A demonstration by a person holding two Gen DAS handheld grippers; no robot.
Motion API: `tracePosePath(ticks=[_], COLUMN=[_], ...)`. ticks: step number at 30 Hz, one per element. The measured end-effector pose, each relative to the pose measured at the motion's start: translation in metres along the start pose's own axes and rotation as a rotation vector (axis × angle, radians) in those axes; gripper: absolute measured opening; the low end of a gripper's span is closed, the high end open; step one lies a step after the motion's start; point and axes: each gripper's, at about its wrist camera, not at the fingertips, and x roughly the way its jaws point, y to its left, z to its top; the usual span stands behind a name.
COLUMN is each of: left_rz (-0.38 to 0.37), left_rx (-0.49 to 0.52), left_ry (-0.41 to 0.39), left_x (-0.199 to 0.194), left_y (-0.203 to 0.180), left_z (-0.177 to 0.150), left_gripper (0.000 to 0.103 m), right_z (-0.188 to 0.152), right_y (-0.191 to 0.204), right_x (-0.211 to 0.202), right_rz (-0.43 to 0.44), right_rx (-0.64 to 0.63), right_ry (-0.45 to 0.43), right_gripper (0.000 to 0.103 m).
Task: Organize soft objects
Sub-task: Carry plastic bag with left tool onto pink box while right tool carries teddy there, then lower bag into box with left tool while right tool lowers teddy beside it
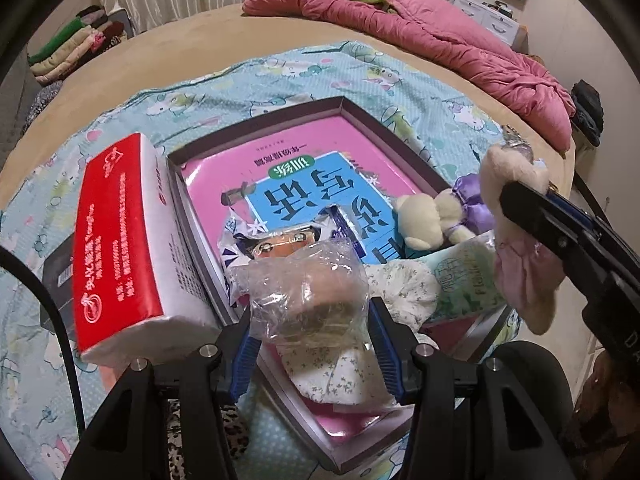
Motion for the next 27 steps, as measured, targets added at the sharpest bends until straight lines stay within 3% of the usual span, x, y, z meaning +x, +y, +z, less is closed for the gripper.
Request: tracePosePath(ticks=[10,17,27], left_rz=[-0.012,-0.017,-0.01], left_rx=[-0.008,-0.01,-0.008], left_ry=[0.011,0.013,0.014], left_x=[0.01,0.011,0.011], left_y=[0.005,0.005,0.005], left_z=[-0.004,-0.005,-0.005], left_gripper=[0.052,0.052,0.052], right_z=[-0.001,-0.006,-0.007], right_y=[0.0,0.003,0.008], right_x=[0.042,0.066,0.085], right_rz=[0.106,0.113,0.091], right_rx=[0.066,0.054,0.015], right_ry=[0.106,0.163,0.157], right_gripper=[0.036,0.037,0.038])
